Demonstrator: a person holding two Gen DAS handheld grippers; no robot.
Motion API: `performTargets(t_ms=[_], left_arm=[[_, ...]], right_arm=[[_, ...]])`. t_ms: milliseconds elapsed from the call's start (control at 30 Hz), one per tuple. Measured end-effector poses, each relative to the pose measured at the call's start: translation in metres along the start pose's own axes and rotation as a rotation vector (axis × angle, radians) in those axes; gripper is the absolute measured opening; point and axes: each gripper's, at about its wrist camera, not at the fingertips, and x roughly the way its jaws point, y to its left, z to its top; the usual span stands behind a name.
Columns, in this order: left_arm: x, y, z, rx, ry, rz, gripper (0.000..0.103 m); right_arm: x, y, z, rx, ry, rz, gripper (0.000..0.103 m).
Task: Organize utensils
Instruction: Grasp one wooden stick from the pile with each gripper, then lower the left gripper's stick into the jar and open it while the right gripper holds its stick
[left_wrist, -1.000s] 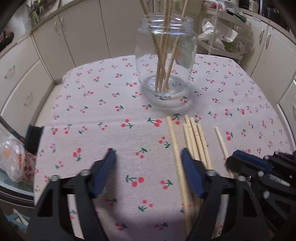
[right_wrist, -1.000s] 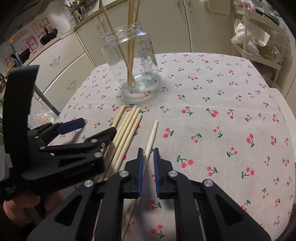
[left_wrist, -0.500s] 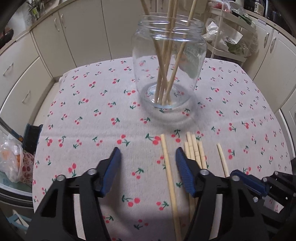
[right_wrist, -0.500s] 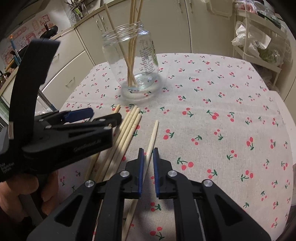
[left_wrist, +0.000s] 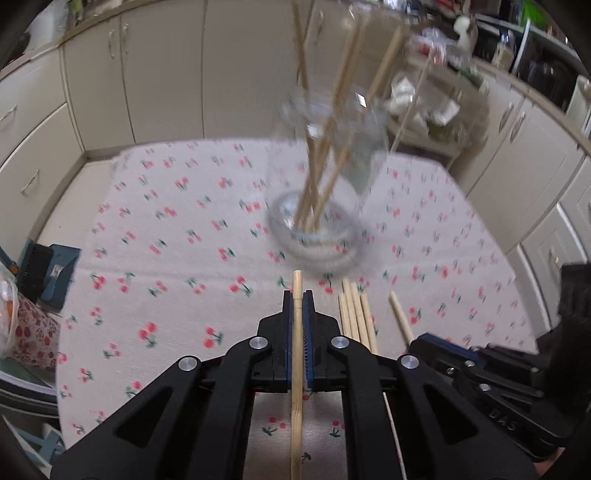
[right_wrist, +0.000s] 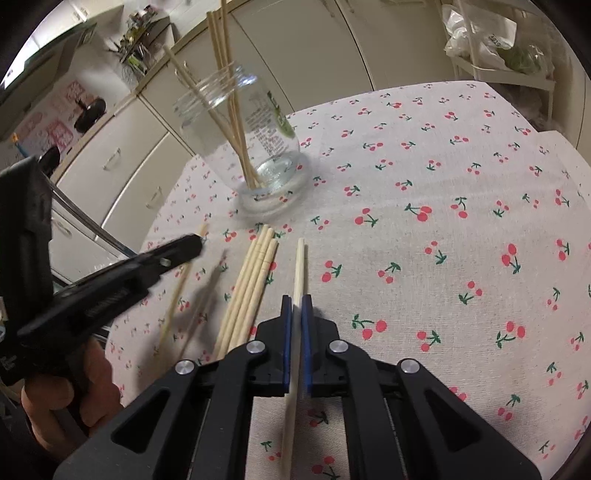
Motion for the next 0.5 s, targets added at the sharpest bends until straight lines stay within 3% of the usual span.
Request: performTargets(t_ms=[233, 500], left_arm=[[-0.050, 0.014, 0.024, -0.064, -0.200, -0.110, 0.005], [-0.090, 0.015, 0.066, -0.100, -0.425, -0.137, 0.005]], right_arm=[[-0.017, -0.007, 0.005, 0.078, -0.099, 0.120, 0.006], [-0.040, -0.012, 0.013, 0.127, -0.219, 0.185, 0.006]])
